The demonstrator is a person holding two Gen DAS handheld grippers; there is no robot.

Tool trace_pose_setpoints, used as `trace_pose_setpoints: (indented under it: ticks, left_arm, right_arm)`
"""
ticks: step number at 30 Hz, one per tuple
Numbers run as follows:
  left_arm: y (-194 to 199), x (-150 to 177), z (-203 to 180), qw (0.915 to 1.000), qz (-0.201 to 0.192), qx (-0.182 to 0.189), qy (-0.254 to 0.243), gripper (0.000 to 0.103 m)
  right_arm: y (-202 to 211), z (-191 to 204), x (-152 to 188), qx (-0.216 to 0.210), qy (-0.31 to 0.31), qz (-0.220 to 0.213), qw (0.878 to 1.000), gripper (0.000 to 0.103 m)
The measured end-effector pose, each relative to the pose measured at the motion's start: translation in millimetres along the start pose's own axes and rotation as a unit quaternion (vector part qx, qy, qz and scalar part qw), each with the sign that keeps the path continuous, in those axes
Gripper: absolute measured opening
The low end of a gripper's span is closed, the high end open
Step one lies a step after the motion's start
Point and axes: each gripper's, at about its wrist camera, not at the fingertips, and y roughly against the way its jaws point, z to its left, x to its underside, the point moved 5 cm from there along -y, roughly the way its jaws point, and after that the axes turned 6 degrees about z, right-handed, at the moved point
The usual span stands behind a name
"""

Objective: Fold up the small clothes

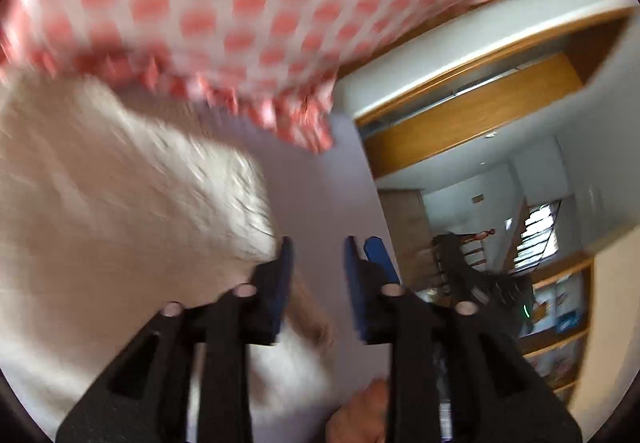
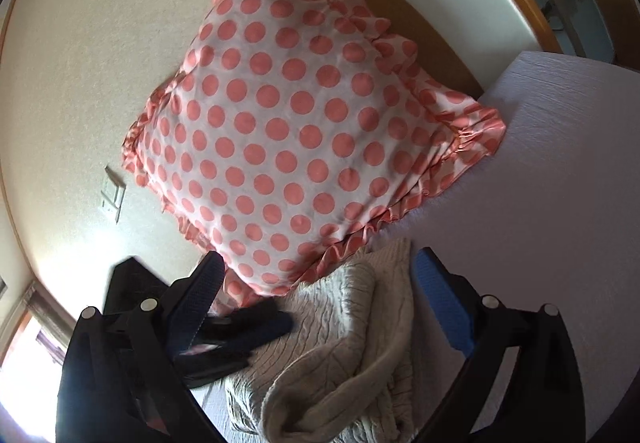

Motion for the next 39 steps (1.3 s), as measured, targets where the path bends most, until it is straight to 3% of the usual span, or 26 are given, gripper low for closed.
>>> trace_pose_setpoints:
  ticks: [1,4,6,9,12,13,14,15,16,17,20,24,25,27,28,30,33,34,35,36,37,39]
  left_arm:
    - [20.5,4.9,1.4,0.9993,-0.017,-0.028,-0.021,0.042]
    - [63.7,26.6,18.5,0.9905,-0.030,-0.119,-0.063,0.044]
    - [82.0,42.8,30.6,0.9842,-0.033,-0.151,-0.087,0.044]
    - [97.5,57.9,49.3,0.9830,-0.030,-0.150,-0.101,0.048]
    - [95.4,66.4,56.4,0.9843,-0.019,-0.143,-0.102,0.050]
    - [89.0,69.2,57.4,0.9843,-0.013,-0.141,-0.105,0.053]
    - [80.9,72.3,57.2,0.9833,-0.006,-0.146,-0.109,0.056]
    - [73.2,75.8,59.3,0.9809,0.001,-0.157,-0.115,0.057]
    - [64.3,80.6,60.2,0.9774,0.008,-0.172,-0.123,0.057]
    - [56.9,85.5,61.9,0.9749,0.019,-0.179,-0.131,0.057]
    - [46.4,99.4,64.6,0.9724,0.028,-0.180,-0.146,0.057]
    - [45.8,107.4,69.0,0.9707,0.035,-0.182,-0.153,0.057]
    - [46.7,108.3,69.8,0.9715,0.035,-0.178,-0.152,0.058]
    - [47.3,109.9,72.4,0.9732,0.034,-0.172,-0.149,0.058]
    - [47.6,110.1,73.8,0.9745,0.032,-0.167,-0.146,0.058]
    - [49.0,111.9,73.5,0.9761,0.030,-0.162,-0.142,0.058]
    - [49.4,112.6,72.6,0.9768,0.030,-0.158,-0.142,0.061]
    - [49.4,113.0,72.6,0.9766,0.030,-0.158,-0.143,0.061]
    - [49.4,113.0,72.2,0.9766,0.029,-0.158,-0.143,0.061]
    - [49.2,112.9,72.4,0.9767,0.029,-0.157,-0.143,0.061]
    - [49.1,112.6,72.9,0.9770,0.029,-0.156,-0.142,0.062]
    - [48.7,111.1,73.9,0.9779,0.029,-0.152,-0.141,0.062]
  right_arm:
    - [-1.2,3.2,0.8,-0.006,0.006,0.010,1.000,0.097]
    - [2.0,17.3,13.6,-0.026,0.031,0.057,0.998,0.092]
    - [7.9,31.0,28.1,-0.036,0.060,0.082,0.994,0.085]
    - [15.7,54.7,54.3,-0.025,0.134,0.104,0.985,0.080]
    - [7.8,68.4,78.3,0.019,0.190,0.134,0.972,0.078]
    - [2.6,69.3,86.2,0.045,0.208,0.142,0.967,0.070]
    - [-2.3,68.4,92.1,0.065,0.223,0.149,0.961,0.037]
    - [-9.0,62.9,98.1,0.099,0.235,0.161,0.954,0.022]
    - [-16.1,49.6,102.7,0.138,0.230,0.177,0.947,0.016]
    - [-19.5,35.6,104.7,0.142,0.206,0.192,0.949,0.015]
    - [-16.1,-0.5,101.2,0.116,0.116,0.208,0.964,0.014]
    - [-10.6,9.8,99.9,0.120,0.118,0.208,0.963,0.017]
    - [-8.4,15.8,95.9,0.106,0.110,0.206,0.966,0.029]
    - [-5.6,22.5,82.0,0.086,0.096,0.190,0.973,0.071]
    - [-5.0,26.2,70.7,0.083,0.094,0.168,0.978,0.082]
    - [-16.0,27.7,58.9,0.093,0.104,0.159,0.977,0.080]
    - [-45.9,15.2,46.9,0.134,0.098,0.175,0.970,0.068]
    - [-54.6,9.7,45.5,0.147,0.095,0.182,0.968,0.060]
    - [-64.3,4.4,46.2,0.152,0.092,0.192,0.965,0.038]
    - [-73.4,1.7,49.4,0.146,0.090,0.205,0.964,0.022]
    - [-79.4,-0.7,52.1,0.147,0.094,0.213,0.961,0.015]
    - [-79.6,2.7,43.8,0.156,0.113,0.185,0.964,0.012]
